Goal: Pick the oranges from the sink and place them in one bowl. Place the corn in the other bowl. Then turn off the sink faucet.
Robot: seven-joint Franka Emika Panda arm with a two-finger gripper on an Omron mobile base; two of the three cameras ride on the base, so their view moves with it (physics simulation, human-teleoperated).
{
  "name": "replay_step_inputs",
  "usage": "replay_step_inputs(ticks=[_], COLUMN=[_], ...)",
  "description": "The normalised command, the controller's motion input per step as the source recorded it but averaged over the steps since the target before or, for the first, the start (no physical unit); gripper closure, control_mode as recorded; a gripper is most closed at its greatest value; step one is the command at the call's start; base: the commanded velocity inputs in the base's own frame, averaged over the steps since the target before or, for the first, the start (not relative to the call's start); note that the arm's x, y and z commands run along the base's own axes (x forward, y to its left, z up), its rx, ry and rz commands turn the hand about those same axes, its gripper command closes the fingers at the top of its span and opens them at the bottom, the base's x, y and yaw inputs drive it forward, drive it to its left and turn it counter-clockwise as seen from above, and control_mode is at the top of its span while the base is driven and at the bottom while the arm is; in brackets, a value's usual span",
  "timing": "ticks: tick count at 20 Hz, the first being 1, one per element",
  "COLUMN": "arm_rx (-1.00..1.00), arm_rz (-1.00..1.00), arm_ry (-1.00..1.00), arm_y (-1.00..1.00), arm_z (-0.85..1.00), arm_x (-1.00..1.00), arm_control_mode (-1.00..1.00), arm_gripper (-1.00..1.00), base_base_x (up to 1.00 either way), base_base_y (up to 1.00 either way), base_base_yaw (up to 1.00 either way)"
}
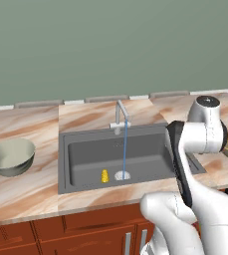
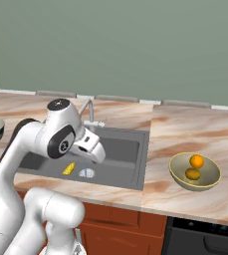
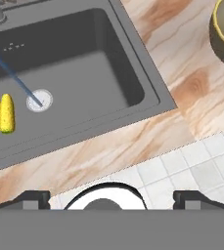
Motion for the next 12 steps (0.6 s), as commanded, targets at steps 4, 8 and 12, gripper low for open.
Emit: replay_step_inputs(ticks=[4,8,12], arm_rx=[0.00,0.00,0.00], arm_rz=[0.26,0.30,0.32], arm_ry=[0.06,0.04,0.02], arm_y=[0.86,0.77,0.75], arm_z=[0.00,0.00,0.00], arm_x=[0.00,0.00,0.00], arm_control_mode=[-1.00,-1.00,-1.00], arm_gripper=[-1.00,-1.00,-1.00], base_base_x=[0.00,0.00,0.00], base_base_y=[0.00,0.00,0.00], base_base_yaw=[0.00,0.00,0.00])
